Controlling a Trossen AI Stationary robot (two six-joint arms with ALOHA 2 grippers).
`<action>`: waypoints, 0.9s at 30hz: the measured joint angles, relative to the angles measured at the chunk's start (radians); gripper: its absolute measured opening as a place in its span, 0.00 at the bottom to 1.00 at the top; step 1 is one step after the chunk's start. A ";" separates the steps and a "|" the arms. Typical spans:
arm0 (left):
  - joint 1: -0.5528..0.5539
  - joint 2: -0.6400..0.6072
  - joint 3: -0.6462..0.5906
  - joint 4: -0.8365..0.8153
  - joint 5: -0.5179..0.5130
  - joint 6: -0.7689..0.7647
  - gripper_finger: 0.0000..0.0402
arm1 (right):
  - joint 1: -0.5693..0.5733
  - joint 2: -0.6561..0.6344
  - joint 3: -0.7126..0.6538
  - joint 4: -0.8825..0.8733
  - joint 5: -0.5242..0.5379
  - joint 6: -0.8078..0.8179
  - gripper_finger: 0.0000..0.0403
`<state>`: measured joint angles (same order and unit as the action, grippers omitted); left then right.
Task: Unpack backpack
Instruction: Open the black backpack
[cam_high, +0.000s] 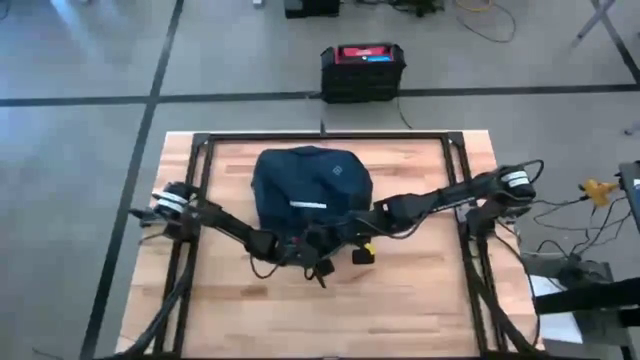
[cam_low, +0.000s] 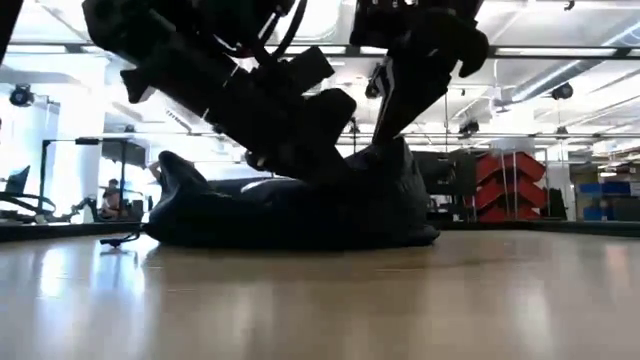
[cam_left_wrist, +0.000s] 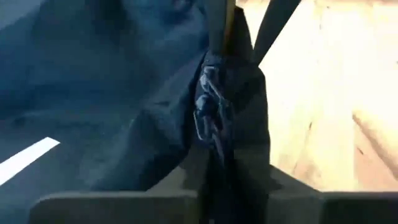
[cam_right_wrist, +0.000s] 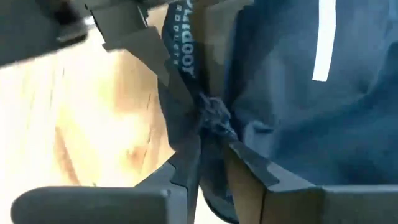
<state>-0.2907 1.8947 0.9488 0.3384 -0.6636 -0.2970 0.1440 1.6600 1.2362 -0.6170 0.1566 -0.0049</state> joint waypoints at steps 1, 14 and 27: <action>-0.001 -0.008 0.000 -0.007 0.000 0.000 0.03 | 0.000 0.000 0.000 0.002 0.000 -0.011 0.19; -0.003 -0.034 -0.001 -0.074 0.084 0.022 0.08 | 0.000 0.000 -0.018 0.072 0.000 -0.110 0.37; -0.004 -0.045 -0.002 -0.073 0.106 0.023 0.19 | 0.000 0.000 -0.132 0.217 -0.003 -0.123 0.32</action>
<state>-0.2951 1.8500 0.9470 0.2657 -0.5579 -0.2745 0.1436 1.6604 1.1042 -0.3999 0.1539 -0.1277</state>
